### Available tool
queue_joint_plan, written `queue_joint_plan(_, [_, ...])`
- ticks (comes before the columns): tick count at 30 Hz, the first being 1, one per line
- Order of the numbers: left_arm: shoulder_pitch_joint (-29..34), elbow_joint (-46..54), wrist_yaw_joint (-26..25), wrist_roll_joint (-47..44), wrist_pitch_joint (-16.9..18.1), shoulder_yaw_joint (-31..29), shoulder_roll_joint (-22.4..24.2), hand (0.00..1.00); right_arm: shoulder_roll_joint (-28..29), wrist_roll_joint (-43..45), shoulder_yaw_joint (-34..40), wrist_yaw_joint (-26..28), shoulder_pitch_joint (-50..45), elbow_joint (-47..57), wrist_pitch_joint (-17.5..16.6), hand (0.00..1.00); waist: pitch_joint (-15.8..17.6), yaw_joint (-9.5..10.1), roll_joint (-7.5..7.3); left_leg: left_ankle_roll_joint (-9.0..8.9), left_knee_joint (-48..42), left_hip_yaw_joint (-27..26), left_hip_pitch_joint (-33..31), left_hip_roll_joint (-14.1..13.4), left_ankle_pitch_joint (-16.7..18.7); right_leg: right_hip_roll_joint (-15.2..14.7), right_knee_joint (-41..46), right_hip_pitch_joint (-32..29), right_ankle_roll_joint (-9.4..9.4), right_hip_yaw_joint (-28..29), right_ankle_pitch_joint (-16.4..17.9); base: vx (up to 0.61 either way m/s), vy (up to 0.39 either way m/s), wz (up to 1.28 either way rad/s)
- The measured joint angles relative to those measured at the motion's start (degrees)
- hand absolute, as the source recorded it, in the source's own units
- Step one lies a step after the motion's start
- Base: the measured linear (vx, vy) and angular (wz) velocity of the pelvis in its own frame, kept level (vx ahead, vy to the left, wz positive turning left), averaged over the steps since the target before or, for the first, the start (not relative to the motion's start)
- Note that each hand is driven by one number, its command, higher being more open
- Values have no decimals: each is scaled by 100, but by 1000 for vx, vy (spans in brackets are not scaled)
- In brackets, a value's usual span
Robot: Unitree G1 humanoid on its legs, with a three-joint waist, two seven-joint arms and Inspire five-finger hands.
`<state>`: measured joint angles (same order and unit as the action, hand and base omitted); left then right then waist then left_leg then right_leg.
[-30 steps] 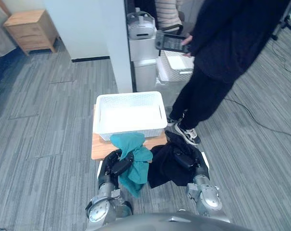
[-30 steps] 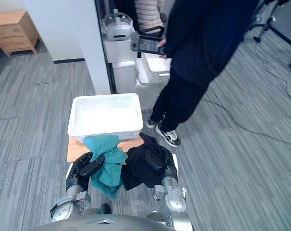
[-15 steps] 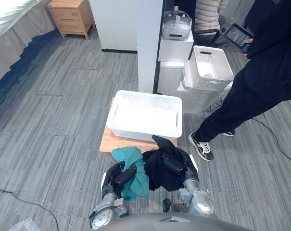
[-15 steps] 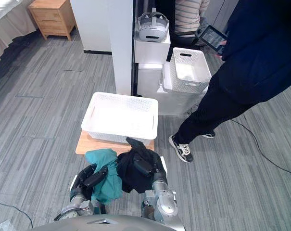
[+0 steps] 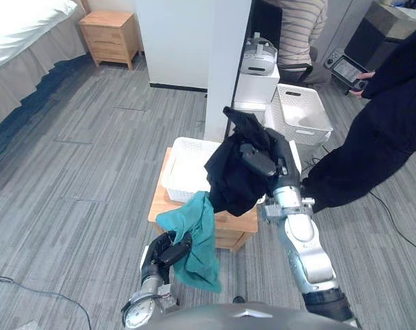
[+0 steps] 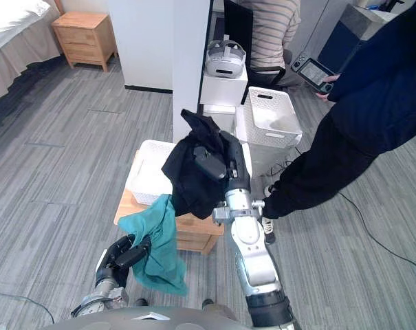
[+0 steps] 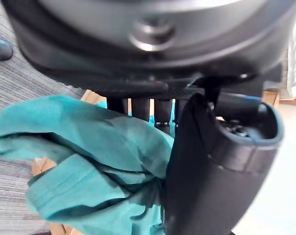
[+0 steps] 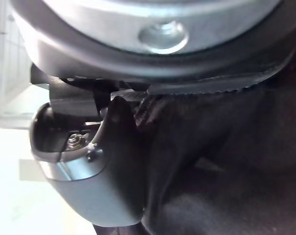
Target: Tidy up the quilt and then pick up the clothes from the bed and put them into the laundry hamper
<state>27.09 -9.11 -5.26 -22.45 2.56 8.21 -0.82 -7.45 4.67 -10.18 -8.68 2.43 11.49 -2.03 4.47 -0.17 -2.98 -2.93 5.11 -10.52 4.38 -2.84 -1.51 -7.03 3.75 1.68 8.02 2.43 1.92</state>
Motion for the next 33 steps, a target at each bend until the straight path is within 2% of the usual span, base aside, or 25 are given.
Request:
queue_joint_plan(3, [5, 0, -2, -23, 1, 20, -46, 0, -216, -198, -52, -53, 640, -404, -6, 0, 6, -5, 44, 11, 2, 80, -22, 29, -22, -26, -10, 1, -11, -40, -64, -82, 38, 10])
queue_joint_plan(4, [-40, 1, 0, -40, 5, 102, -153, 0, -276, -225, -58, -84, 1079, -827, -10, 0, 1, -22, 53, 30, 3, 156, -111, 33, -42, -31, -101, -7, -66, -63, -118, -73, 23, 17])
queue_joint_plan(8, [-201, 1, 10, -84, 16, 302, -309, 0, -524, -405, -62, -143, 2078, -2014, -2, 0, 46, 5, 103, 4, 4, 273, -391, 30, -228, -27, -220, -171, -88, -102, -129, -105, -4, 20])
queue_joint_plan(11, [-269, 20, 55, -255, 105, 554, -360, 0, -851, -438, -60, -156, 2819, -3022, 24, 0, 216, 2, 353, -49, 6, 382, -541, -10, -386, 16, -284, -233, -160, -222, -187, -102, -19, 19])
queue_joint_plan(13, [-316, 83, 101, -274, 154, 670, -378, 0, -1039, -437, -29, -198, 3314, -3643, 55, 0, 292, 4, 445, -58, 8, 396, -702, -37, -470, 43, -294, -373, -169, -246, -248, -112, -3, 9])
queue_joint_plan(14, [-448, 117, 188, -304, 207, 791, -429, 0, -1262, -437, 75, -226, 3767, -4123, 106, 0, 451, 4, 507, -54, 9, 442, -805, -45, -540, 50, -298, -453, -173, -319, -283, -150, 7, 16])
queue_joint_plan(15, [-519, 203, 225, -444, 221, 858, -481, 0, -1409, -437, 128, -267, 4072, -4406, 139, 100, 545, -4, 537, -34, 9, 477, -894, -47, -599, 51, -317, -509, -174, -384, -336, -120, 15, 17])
queue_joint_plan(18, [-750, 331, 303, -495, 269, 969, -589, 0, -1941, -434, 293, -321, 4708, -4954, 161, 100, 684, -1, 663, 20, 9, 555, -1158, -15, -717, 46, -488, -650, -146, -423, -514, -55, 28, 14])
queue_joint_plan(21, [-904, 418, 300, -496, 274, 967, -614, 0, -2228, -435, 445, -328, 4928, -5080, 165, 100, 783, -10, 778, 53, 10, 564, -1196, 29, -769, 24, -519, -664, -119, -431, -553, -8, 16, 6])
queue_joint_plan(26, [-940, 785, 300, -497, 358, 959, -685, 0, -2264, -464, 454, -322, 4865, -5079, 174, 100, 786, -71, 784, 53, 10, 476, -1170, 6, -769, 44, -523, -689, -128, -342, -574, -1, 9, -10])
queue_joint_plan(29, [-972, 1116, 301, -498, 360, 966, -688, 0, -2200, -678, 502, -315, 4216, -4433, 187, 100, 788, -88, 780, 37, 13, 347, -1069, -29, -742, 75, -504, -671, -136, -204, -581, -24, 4, -23])
queue_joint_plan(33, [-971, 1641, 307, -496, 362, 880, -681, 0, -1808, -1013, 679, -289, 2802, -3102, 204, 100, 792, -223, 770, -10, 14, 195, -859, -69, -688, 106, -506, -543, -139, -133, -583, -25, -8, -20])
